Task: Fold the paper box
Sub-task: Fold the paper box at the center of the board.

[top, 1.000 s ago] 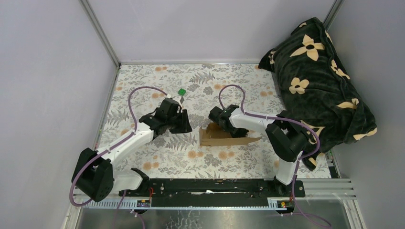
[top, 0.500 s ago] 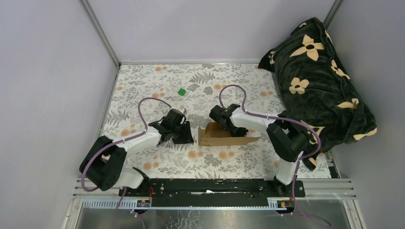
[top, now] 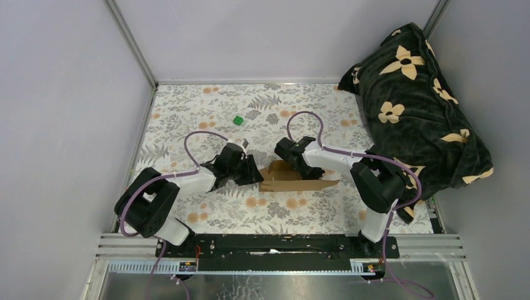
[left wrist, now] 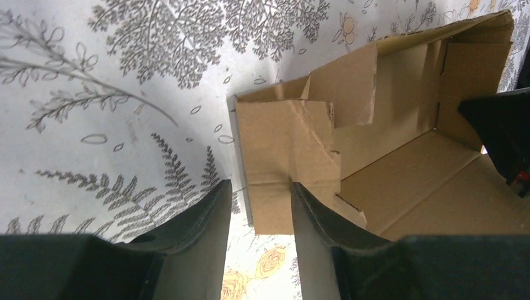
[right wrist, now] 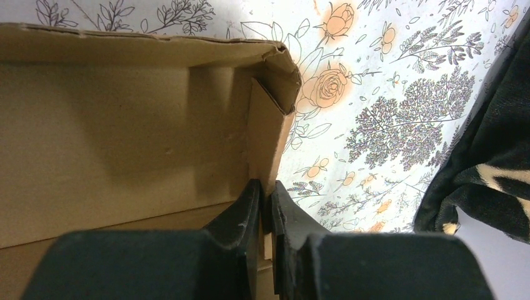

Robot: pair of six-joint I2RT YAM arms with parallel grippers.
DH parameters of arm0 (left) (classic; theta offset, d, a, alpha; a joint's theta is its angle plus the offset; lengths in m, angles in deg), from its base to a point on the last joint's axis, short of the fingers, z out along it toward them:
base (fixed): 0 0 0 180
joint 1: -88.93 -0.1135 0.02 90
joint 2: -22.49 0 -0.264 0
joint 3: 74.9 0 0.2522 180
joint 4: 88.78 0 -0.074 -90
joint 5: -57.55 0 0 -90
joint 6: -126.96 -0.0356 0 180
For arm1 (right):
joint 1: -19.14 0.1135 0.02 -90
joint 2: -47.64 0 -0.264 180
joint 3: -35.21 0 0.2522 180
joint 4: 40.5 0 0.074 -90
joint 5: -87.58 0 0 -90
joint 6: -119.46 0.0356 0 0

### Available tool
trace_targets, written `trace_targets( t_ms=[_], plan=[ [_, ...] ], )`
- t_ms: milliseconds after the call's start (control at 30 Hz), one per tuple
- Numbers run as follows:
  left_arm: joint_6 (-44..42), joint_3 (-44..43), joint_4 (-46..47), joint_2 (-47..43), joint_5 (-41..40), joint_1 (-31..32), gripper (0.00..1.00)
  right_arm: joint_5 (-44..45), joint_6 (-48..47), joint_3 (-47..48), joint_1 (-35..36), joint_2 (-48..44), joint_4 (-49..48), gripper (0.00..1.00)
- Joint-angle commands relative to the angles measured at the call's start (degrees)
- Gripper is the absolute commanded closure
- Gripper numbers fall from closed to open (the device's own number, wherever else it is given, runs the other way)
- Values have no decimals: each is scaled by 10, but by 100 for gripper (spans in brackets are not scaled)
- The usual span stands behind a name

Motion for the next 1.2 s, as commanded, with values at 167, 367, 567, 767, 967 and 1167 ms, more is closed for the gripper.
trace_targets(
  t_ms=[167, 367, 567, 767, 967, 1167],
  plan=[
    [17, 43, 21, -91, -41, 3, 53, -6, -13, -11, -7, -18, -2, 95],
    [17, 58, -11, -124, -87, 3, 54, -11, -17, -8, -10, -19, -3, 95],
    [7, 57, -76, -112, -137, 4, 70, -15, -19, -9, -14, -21, -6, 95],
    [43, 102, 16, -104, -99, 3, 98, -23, -20, -17, -15, -23, -13, 95],
    [31, 70, -41, -46, -141, 18, 100, -25, -24, -23, -19, -32, -16, 95],
    [37, 47, -38, 3, -162, 41, 100, -32, -24, -32, -22, -34, -26, 95]
  ],
)
